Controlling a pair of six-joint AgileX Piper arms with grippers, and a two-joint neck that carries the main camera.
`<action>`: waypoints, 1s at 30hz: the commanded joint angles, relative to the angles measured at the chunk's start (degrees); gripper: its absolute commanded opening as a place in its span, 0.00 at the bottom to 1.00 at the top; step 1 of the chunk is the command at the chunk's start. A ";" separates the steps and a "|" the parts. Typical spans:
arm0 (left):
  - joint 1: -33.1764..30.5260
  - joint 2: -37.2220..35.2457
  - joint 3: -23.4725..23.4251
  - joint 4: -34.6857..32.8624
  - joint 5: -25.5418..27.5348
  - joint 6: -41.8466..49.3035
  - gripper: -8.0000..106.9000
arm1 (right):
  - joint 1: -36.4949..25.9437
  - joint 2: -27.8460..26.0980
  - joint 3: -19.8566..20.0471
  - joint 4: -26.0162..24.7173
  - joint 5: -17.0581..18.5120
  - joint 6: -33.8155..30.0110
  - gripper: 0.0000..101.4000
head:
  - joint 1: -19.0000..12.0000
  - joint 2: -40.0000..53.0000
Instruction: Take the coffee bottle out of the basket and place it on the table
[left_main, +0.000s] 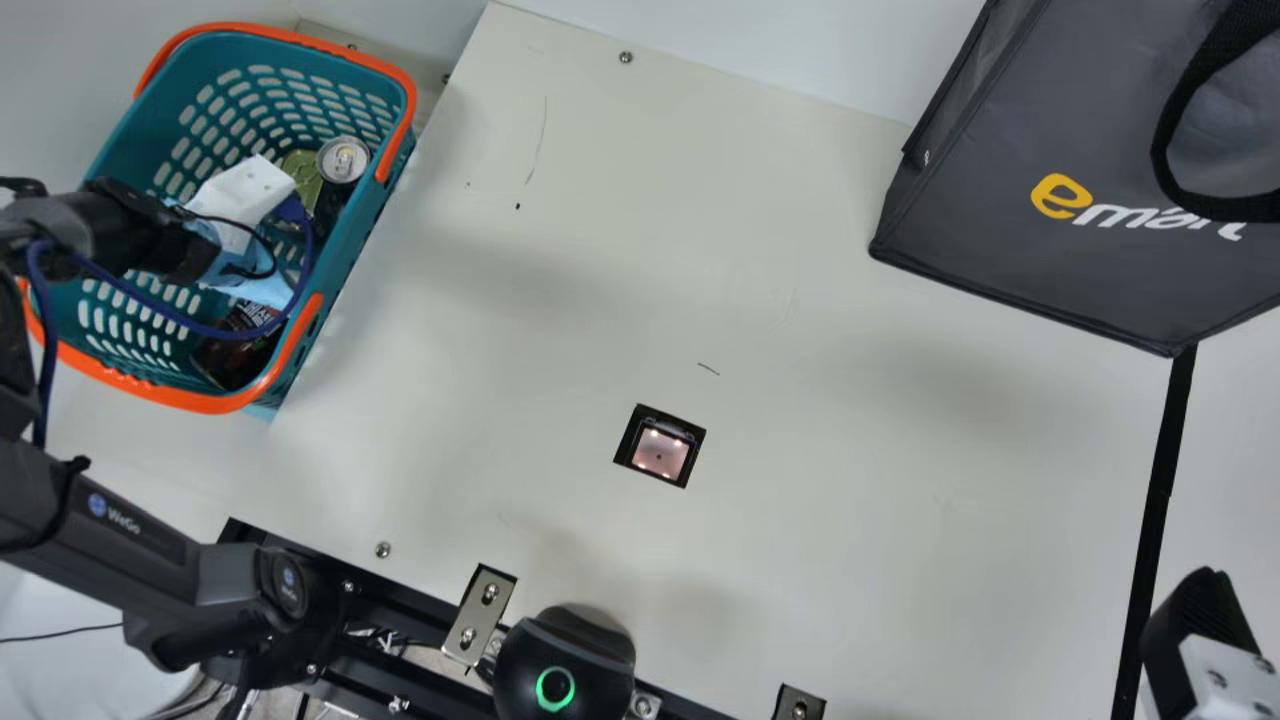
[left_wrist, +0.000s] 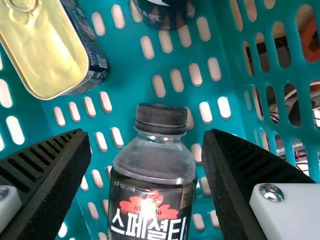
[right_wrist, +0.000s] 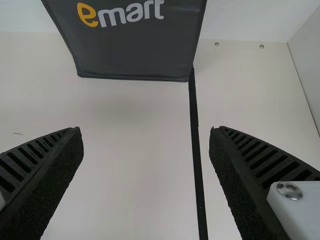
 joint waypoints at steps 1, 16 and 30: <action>-0.09 0.37 0.15 -0.36 -0.33 0.24 0.85 | 0.00 0.00 0.00 0.00 0.00 0.00 0.90 | -1.48 0.14; -0.48 4.26 -0.08 -4.47 -3.35 3.52 0.85 | 0.00 0.00 0.00 0.00 0.00 0.00 0.90 | -1.48 0.14; -1.00 8.08 -1.93 -9.23 -5.42 7.30 0.85 | 0.00 0.00 0.00 0.00 0.00 0.00 0.90 | -1.48 0.14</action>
